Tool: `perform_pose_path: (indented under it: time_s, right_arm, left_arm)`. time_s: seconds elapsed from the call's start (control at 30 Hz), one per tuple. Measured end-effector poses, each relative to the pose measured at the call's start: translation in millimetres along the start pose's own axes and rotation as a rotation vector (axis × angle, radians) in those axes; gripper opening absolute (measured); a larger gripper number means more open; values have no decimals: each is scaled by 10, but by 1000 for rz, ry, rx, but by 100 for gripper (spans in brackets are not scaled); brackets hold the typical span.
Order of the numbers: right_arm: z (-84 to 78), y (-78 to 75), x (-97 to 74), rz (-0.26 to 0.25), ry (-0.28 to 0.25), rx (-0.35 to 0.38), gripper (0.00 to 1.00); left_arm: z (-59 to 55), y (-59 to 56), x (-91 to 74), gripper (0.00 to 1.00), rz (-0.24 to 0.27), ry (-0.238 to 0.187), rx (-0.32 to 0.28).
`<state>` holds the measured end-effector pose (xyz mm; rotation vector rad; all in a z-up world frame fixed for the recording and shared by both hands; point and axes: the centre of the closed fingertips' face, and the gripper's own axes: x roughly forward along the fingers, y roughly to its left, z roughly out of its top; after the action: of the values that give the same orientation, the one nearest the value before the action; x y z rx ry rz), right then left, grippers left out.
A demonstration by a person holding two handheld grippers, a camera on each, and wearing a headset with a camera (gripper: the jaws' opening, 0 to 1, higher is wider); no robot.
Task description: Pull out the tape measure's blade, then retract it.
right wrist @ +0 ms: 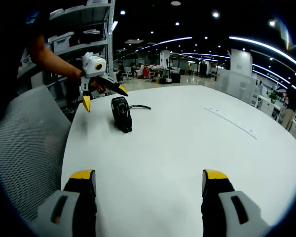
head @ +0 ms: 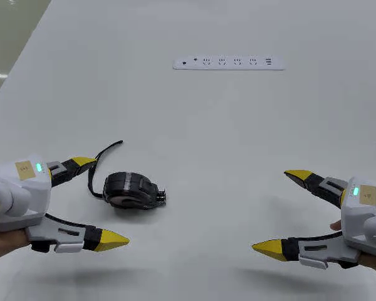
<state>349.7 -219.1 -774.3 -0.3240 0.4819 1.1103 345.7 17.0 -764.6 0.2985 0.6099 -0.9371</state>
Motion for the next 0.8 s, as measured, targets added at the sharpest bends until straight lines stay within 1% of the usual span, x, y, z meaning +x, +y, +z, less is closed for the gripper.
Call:
perform_pose_path:
  time_s: [0.1,0.23,0.37,0.47,0.5,0.57,0.63,0.73,0.8]
  right_arm:
    - [10,-1,41,11,5,-8,89]
    - [34,-11,97,24,6,-15,88]
    - [45,-14,160,40,15,-21,85]
    - [72,0,224,59,20,-37,82]
    - [78,8,243,66,22,-42,81]
    - [96,26,287,80,25,-48,80]
    - [119,50,332,95,29,-65,79]
    - [152,71,399,113,30,-81,78]
    - [168,87,450,126,35,-94,76]
  left_arm:
    - [-7,18,12,95,-17,13,7]
    - [-42,43,26,91,-49,48,26]
    - [-46,98,37,86,-58,68,44]
    - [-65,104,46,78,-92,100,53]
    - [-66,111,53,76,-96,107,58]
    - [-94,117,56,72,-114,135,67]
    - [-94,122,69,68,-129,147,75]
    - [-97,118,85,66,-148,163,85]
    - [-127,107,89,63,-168,193,99]
